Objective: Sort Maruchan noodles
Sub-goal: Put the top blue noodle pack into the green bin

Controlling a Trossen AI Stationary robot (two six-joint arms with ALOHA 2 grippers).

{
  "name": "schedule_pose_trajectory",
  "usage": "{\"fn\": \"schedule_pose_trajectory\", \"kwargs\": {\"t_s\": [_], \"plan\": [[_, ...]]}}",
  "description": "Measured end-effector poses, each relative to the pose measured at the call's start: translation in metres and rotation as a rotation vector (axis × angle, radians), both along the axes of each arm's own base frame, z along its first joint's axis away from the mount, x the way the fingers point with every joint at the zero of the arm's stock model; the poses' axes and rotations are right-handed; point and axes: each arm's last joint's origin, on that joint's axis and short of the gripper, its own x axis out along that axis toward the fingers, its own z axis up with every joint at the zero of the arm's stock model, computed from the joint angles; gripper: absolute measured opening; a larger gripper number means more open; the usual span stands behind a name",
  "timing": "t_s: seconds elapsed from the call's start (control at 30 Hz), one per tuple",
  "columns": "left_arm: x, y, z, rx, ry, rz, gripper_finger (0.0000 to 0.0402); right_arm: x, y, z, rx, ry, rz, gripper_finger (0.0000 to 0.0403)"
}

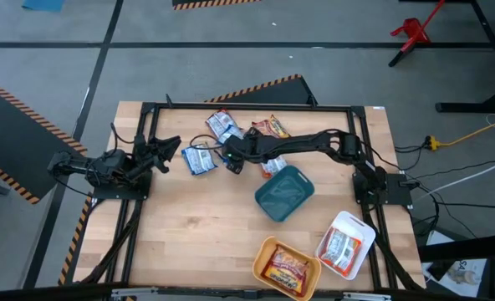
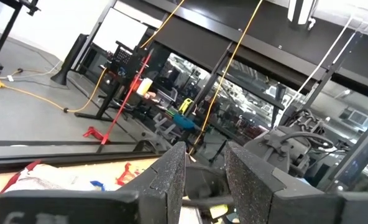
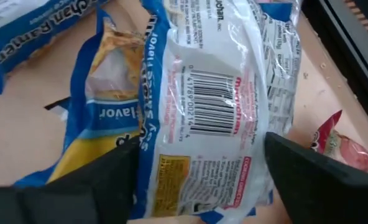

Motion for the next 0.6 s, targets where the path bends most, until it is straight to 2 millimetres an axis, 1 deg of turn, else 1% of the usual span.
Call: {"fn": "schedule_pose_trajectory", "kwargs": {"t_s": [0.23,0.33,0.47,0.6], "plan": [[0.0,0.0,-0.0001,0.001,0.001,-0.001,0.0108,0.0,0.0015,-0.0018,0.006,0.0,-0.014,0.0191],[0.0,0.0,-0.0001,0.001,0.001,-0.001,0.0108,-0.0001,0.0014,-0.0017,0.007,0.002,-0.015,0.0152],[0.0,0.0,0.0,0.001,0.001,0.0,0.0108,-0.0005,0.0018,-0.0017,0.027,0.003,-0.01,0.0113],[0.0,0.0,0.0,0.001,0.001,0.0,0.0108,-0.0016,0.0024,0.0032,0.065,-0.019,-0.018,0.008]]}}
